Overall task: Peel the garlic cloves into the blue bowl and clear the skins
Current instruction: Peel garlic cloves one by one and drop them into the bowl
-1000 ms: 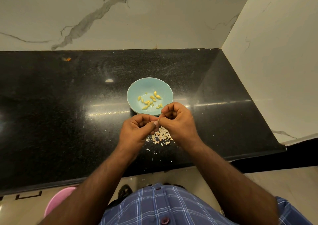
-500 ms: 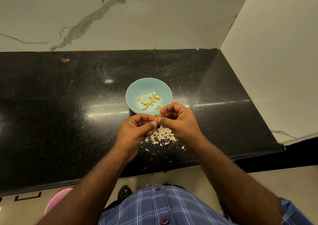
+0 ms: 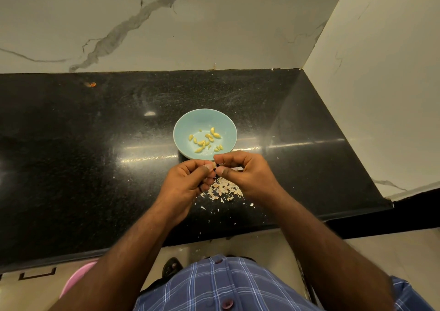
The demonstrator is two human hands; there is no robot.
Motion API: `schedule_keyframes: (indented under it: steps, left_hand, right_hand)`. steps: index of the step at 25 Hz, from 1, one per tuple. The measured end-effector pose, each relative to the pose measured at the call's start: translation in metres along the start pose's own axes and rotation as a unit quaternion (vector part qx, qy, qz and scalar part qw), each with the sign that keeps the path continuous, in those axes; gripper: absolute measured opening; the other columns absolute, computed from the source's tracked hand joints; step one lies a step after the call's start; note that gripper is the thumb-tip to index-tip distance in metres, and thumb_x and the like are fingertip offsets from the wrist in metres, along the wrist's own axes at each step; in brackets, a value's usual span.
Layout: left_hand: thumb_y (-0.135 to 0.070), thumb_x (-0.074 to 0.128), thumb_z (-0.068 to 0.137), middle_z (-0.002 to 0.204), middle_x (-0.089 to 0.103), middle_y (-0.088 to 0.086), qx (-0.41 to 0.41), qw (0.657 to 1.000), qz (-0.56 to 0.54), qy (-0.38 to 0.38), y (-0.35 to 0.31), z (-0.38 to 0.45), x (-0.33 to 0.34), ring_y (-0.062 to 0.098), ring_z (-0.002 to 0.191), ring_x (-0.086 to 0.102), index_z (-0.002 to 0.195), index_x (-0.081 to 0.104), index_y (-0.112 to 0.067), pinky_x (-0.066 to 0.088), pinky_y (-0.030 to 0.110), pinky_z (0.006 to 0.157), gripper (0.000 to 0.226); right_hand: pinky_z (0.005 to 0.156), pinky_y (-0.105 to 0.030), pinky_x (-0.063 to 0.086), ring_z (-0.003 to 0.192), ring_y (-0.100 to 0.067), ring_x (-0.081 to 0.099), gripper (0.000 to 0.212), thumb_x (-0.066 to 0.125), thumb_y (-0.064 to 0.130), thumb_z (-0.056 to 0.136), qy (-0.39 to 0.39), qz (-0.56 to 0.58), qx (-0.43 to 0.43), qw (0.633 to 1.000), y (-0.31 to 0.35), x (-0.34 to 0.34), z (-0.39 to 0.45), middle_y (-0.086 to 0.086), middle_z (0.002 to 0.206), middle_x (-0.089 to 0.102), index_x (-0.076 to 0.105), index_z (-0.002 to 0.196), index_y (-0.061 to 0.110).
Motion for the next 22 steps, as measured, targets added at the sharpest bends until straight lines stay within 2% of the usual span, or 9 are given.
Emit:
schedule_keyframes:
  steps: [2,5,9,13,17,22]
  left_hand:
    - [-0.009,0.062,0.098,0.075,0.069,0.006,-0.002,1.000,0.006,0.010,0.000,-0.001,0.002,0.010,0.066,0.058,0.097,0.073,-0.004,0.048,0.022,0.062,0.013]
    - [-0.009,0.062,0.098,0.075,0.068,0.006,-0.014,1.000,0.004,0.017,0.002,0.000,0.003,0.009,0.066,0.059,0.098,0.073,-0.001,0.049,0.022,0.064,0.013]
    - [-0.009,0.062,0.097,0.074,0.067,0.005,-0.040,0.998,-0.044,0.028,0.008,0.000,0.006,0.009,0.065,0.059,0.100,0.072,0.000,0.049,0.017,0.060,0.013]
    - [-0.009,0.064,0.095,0.073,0.067,0.005,-0.031,0.997,-0.072,0.018,0.009,0.000,0.008,0.009,0.066,0.058,0.096,0.072,-0.003,0.048,0.017,0.059,0.011]
    - [-0.010,0.066,0.095,0.080,0.071,0.012,0.070,0.995,0.056,-0.034,-0.005,0.000,-0.006,0.016,0.072,0.063,0.101,0.072,-0.001,0.051,0.028,0.068,0.012]
    - [-0.011,0.068,0.094,0.083,0.076,0.006,0.113,0.982,0.143,-0.051,-0.016,-0.001,-0.007,0.010,0.077,0.070,0.100,0.074,-0.008,0.055,0.023,0.069,0.009]
  right_hand:
    - [0.085,-0.022,0.057,0.096,-0.008,0.073,0.024,0.078,0.006,0.086,-0.011,-0.008,-0.018,1.000,0.004,0.004,-0.001,0.002,0.100,0.077,0.077,0.110,0.010]
    - [0.080,-0.019,0.056,0.088,-0.006,0.073,0.015,0.079,0.006,0.085,-0.055,-0.002,-0.028,0.998,0.005,0.002,-0.003,0.004,0.090,0.077,0.079,0.099,0.011]
    - [0.075,-0.014,0.054,0.082,0.000,0.070,0.012,0.079,0.001,0.082,-0.089,-0.014,-0.040,0.995,0.005,0.001,-0.003,0.004,0.086,0.076,0.079,0.092,0.007]
    - [0.074,-0.017,0.055,0.084,-0.003,0.071,0.012,0.078,0.000,0.083,-0.086,0.002,-0.033,0.996,0.002,0.004,-0.002,0.002,0.086,0.076,0.077,0.091,0.009]
    - [0.073,-0.022,0.055,0.084,-0.011,0.072,0.023,0.073,0.000,0.089,-0.035,0.076,0.017,0.996,-0.006,0.004,0.002,-0.003,0.088,0.076,0.073,0.111,0.007]
    - [0.071,-0.022,0.056,0.081,-0.012,0.073,0.017,0.073,0.001,0.088,-0.024,0.064,0.011,0.998,-0.002,0.001,0.003,-0.005,0.086,0.075,0.073,0.105,0.005]
Point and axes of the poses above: each hand's wrist, its own z-axis towards the middle knuckle, its own x-axis out of the palm, y = z × x, the point moved 8 cm from there along z, towards the middle knuckle
